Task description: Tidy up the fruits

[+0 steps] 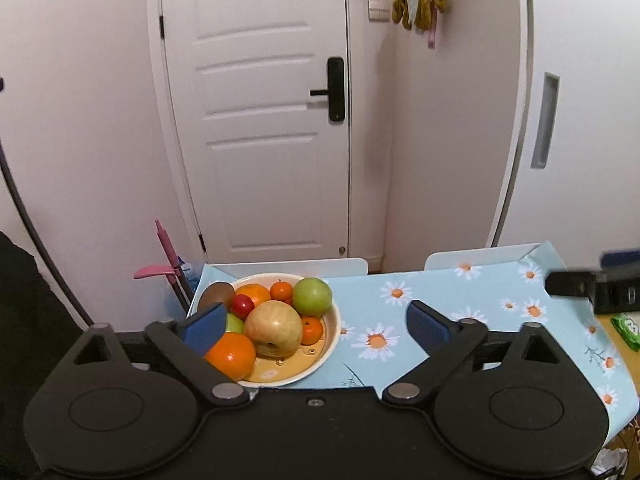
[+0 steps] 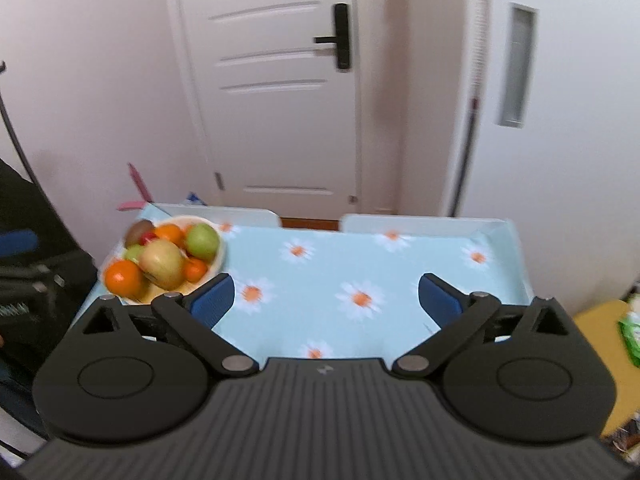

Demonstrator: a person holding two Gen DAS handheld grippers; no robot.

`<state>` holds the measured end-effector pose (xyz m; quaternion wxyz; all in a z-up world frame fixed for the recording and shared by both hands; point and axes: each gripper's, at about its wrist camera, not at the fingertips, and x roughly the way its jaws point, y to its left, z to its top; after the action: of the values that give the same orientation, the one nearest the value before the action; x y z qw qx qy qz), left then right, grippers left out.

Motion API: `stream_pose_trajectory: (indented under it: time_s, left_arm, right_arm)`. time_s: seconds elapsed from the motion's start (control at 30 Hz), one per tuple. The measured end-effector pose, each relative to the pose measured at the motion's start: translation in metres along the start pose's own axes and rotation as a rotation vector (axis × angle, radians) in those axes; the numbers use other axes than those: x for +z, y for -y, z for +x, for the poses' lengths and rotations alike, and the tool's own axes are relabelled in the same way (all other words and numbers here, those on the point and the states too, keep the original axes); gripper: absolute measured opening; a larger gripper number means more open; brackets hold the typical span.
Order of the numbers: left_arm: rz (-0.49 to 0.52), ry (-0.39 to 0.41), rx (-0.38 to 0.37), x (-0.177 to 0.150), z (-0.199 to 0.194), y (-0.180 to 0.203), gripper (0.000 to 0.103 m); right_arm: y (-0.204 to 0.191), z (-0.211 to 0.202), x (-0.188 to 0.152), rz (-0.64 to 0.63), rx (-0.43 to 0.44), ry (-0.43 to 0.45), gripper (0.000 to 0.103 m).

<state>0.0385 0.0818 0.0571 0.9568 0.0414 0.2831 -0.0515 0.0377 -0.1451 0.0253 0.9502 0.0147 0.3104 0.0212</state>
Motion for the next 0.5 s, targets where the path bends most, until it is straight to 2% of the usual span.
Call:
stream_pose_trajectory:
  time_s: [0.27, 0.5]
  left_arm:
    - [0.022, 0.032, 0.036, -0.019, -0.029, 0.024, 0.103]
    - [0.026, 0.033, 0.051, -0.037, -0.041, 0.031, 0.103]
  right_arm:
    - [0.004, -0.025, -0.035, 0.005, -0.103, 0.007, 0.103]
    - [0.006, -0.033, -0.05, 0.037, -0.119, -0.014, 0.103]
